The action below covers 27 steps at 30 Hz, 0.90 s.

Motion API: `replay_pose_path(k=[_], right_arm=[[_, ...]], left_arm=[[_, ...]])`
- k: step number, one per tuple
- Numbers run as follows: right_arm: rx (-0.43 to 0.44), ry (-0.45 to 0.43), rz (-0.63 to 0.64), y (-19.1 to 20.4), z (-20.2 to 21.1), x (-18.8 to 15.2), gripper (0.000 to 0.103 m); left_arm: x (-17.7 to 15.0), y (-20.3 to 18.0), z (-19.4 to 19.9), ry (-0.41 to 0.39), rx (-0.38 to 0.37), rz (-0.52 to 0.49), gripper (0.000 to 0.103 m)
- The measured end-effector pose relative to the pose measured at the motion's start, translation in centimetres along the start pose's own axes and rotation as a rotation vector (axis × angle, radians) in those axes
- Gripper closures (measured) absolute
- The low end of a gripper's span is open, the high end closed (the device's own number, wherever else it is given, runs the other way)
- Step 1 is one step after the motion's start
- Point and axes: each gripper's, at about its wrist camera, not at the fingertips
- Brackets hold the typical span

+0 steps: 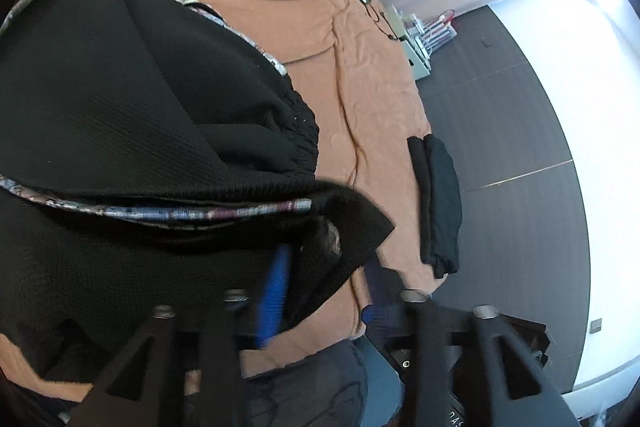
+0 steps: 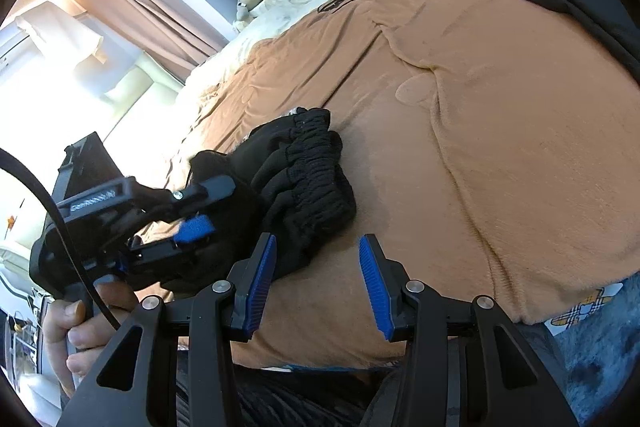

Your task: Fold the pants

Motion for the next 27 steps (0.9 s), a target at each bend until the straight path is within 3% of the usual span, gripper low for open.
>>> replay_pose_path(k=[2, 11, 13, 19, 27], right_arm=[[0.007, 0.004, 0.000, -0.1, 0.1, 0.0, 0.062], [0.007, 0.015, 0.056, 1.5, -0.7, 0.3, 0.061], [0.011, 0.010, 0.061, 2.0, -0.8, 0.3, 0.050], [0.025, 0.002, 0.101, 4.0, -1.6, -0.2, 0.033], [0.024, 0.023, 0.135, 6.3, -3.3, -0.8, 0.024]], left_arm=[[-0.1, -0.3, 0.9, -0.022, 0.010, -0.014, 0.035], [0.9, 1.9, 7.3, -0.150, 0.059, -0.016, 0.020], [1.0, 3.2, 8.9, -0.176, 0.073, 0.002, 0.020], [0.9, 6.6, 12.4, -0.242, 0.130, 0.031, 0.019], [0.7, 11.9, 15.6, -0.284, 0.185, 0.104, 0.010]])
Point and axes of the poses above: each gripper's, at about its wrist camera, not at the fingertips, and z roughly against the way its jaws point, y to its left, x to its top, and after that the axes turned 1 degree about -y, right-handed
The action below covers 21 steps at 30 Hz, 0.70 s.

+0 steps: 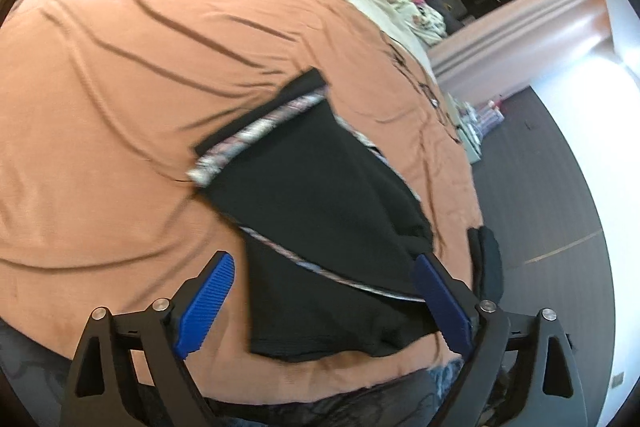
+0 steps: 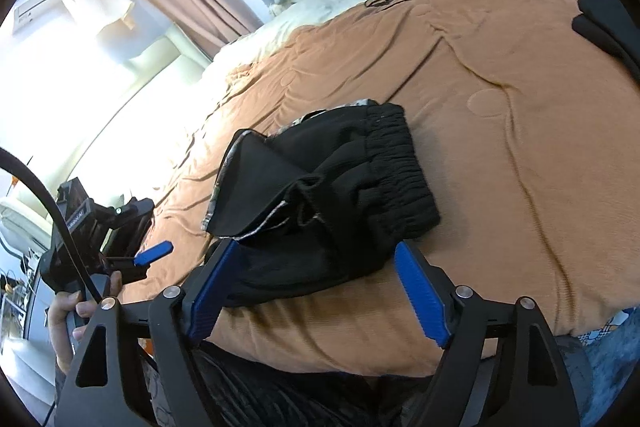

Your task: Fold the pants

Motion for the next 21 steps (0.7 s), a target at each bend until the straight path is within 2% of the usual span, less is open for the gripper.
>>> replay_pose_path(k=[6, 15, 17, 21], right_arm=[[-0.004, 0.028, 0.024, 1.4, -1.8, -0.1, 0.024], [-0.043, 0.055, 0.081, 3.2, -3.8, -0.5, 0.026], [-0.051, 0.065, 0.085, 3.2, -4.2, -0.5, 0.038], [-0.090, 0.094, 0.085, 2.9, -5.0, -0.5, 0.074]], left_arm=[[0.6, 3.8, 0.9, -0.010, 0.029, 0.054, 0.010], [1.7, 8.5, 1.7, -0.024, 0.026, 0.130, 0.010], [1.8, 9.2, 1.4, -0.016, 0.019, 0.146, 0.011], [2.1, 10.5, 0.7, 0.000, -0.021, 0.179, 0.014]])
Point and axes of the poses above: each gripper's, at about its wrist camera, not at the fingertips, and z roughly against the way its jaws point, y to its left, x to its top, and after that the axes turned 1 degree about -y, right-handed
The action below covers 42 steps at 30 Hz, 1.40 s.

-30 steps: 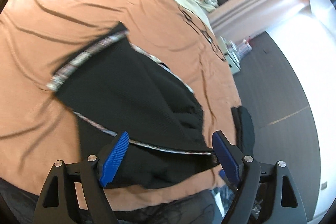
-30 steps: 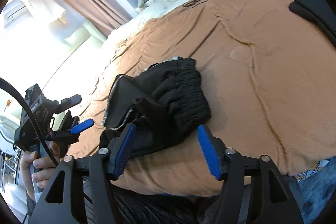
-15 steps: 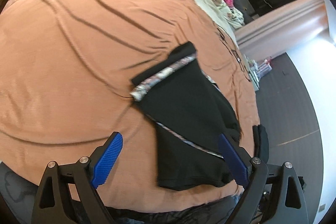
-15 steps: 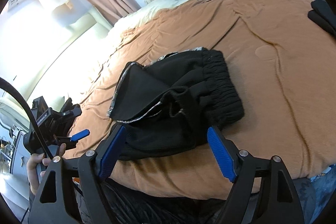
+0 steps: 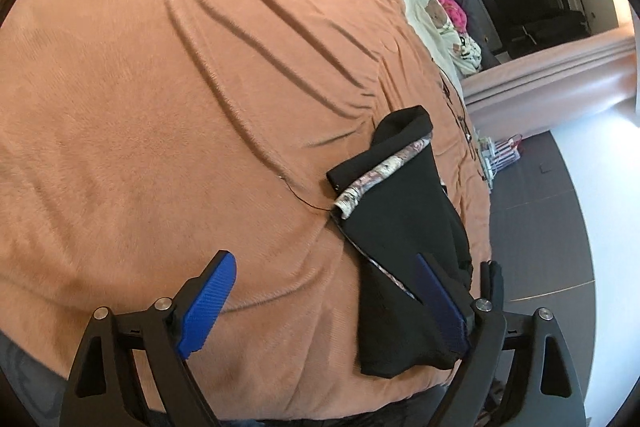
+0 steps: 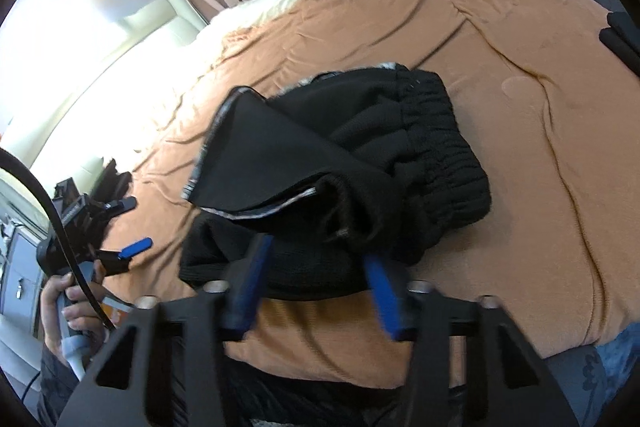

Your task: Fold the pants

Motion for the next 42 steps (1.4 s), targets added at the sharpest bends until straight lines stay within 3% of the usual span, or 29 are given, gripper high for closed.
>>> replay_pose_path(k=[1, 6, 15, 17, 24, 32, 36, 38, 40, 42], right_arm=[[-0.012, 0.008, -0.004, -0.1, -0.2, 0.0, 0.081], [-0.022, 0.012, -0.036, -0.5, -0.3, -0.3, 0.092], [-0.017, 0.001, -0.055, -1.8, 0.3, -0.6, 0.093], [-0.011, -0.002, -0.058, -2.0, 0.5, -0.5, 0.093], [0.004, 0.011, -0.062, -2.4, 0.5, -0.7, 0.093], [0.006, 0.002, -0.056, -2.4, 0.3, -0.6, 0.092], [0.006, -0.003, -0.043, -2.2, 0.5, -0.5, 0.092], [-0.001, -0.006, -0.042, -2.4, 0.6, -0.6, 0.092], [0.002, -0.012, -0.048, -2.6, 0.9, -0.6, 0.092], [0.006, -0.017, -0.050, -2.7, 1.2, -0.5, 0.090]], left_arm=[[0.1, 0.2, -0.1, 0.005, -0.009, 0.007, 0.014], [0.7, 0.7, -1.9, 0.039, -0.033, 0.027, 0.016], [0.8, -0.8, -3.9, 0.072, -0.068, 0.013, 0.016], [0.5, -1.3, -4.5, 0.081, -0.058, -0.001, 0.020], [1.3, -2.7, -6.1, 0.067, 0.059, -0.109, 0.039], [2.1, -5.0, -7.7, 0.052, 0.190, -0.303, 0.041], [2.7, -5.5, -9.3, 0.069, 0.238, -0.390, 0.049], [2.8, -5.7, -9.7, 0.073, 0.252, -0.415, 0.061], [3.1, -5.9, -10.0, 0.098, 0.231, -0.423, 0.088], [3.3, -6.4, -9.3, 0.085, 0.214, -0.428, 0.090]])
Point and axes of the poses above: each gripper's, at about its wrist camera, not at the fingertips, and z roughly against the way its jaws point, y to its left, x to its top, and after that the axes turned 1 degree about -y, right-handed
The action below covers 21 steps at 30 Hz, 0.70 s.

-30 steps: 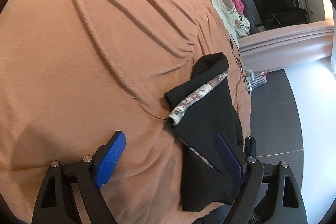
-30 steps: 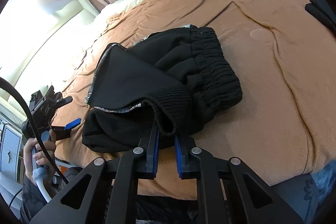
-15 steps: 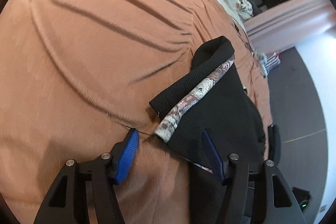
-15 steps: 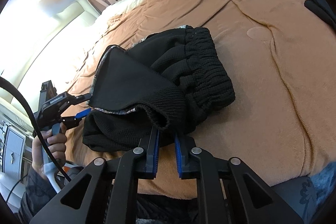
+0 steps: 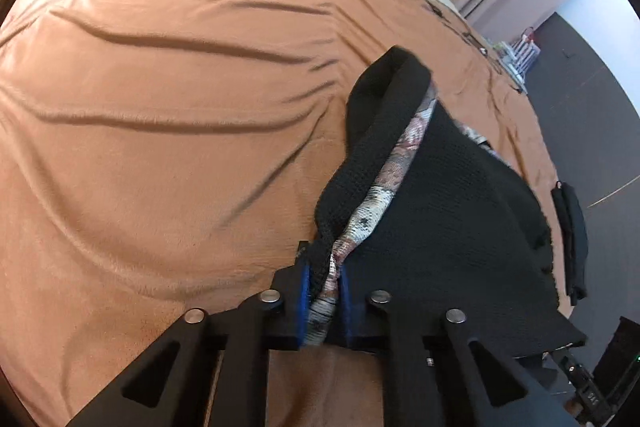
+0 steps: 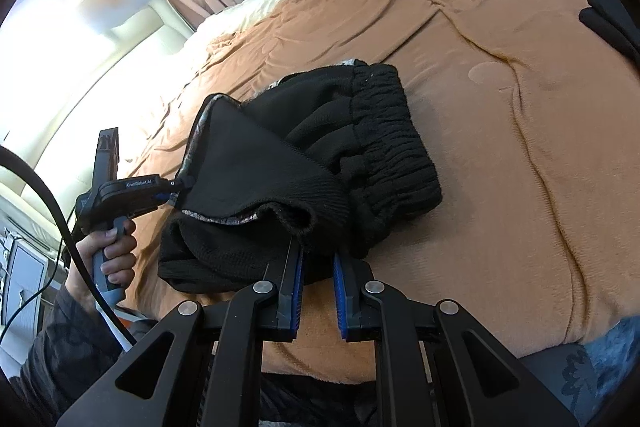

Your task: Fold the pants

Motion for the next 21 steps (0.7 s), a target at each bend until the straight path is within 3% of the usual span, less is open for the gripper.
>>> replay_pose_path(k=[7, 13, 14, 16, 21], right_arm=[[-0.007, -0.007, 0.017, -0.3, 0.3, 0.2, 0.075], [-0.027, -0.024, 0.050, -0.2, 0.0, 0.5, 0.075], [-0.027, -0.032, 0.058, -0.2, 0.0, 0.5, 0.076], [-0.014, -0.045, 0.074, -0.1, 0.2, 0.6, 0.096], [0.019, -0.033, 0.040, -1.1, 0.6, 0.3, 0.098]], left_arm=[[2.0, -0.6, 2.8, -0.033, -0.143, 0.062, 0.092], [4.4, -2.8, 4.3, -0.049, -0.228, 0.081, 0.092], [4.9, -3.2, 4.5, -0.053, -0.244, 0.085, 0.092], [5.8, -3.9, 4.7, -0.059, -0.267, 0.090, 0.092], [8.6, -5.6, 5.0, -0.065, -0.323, 0.114, 0.092]])
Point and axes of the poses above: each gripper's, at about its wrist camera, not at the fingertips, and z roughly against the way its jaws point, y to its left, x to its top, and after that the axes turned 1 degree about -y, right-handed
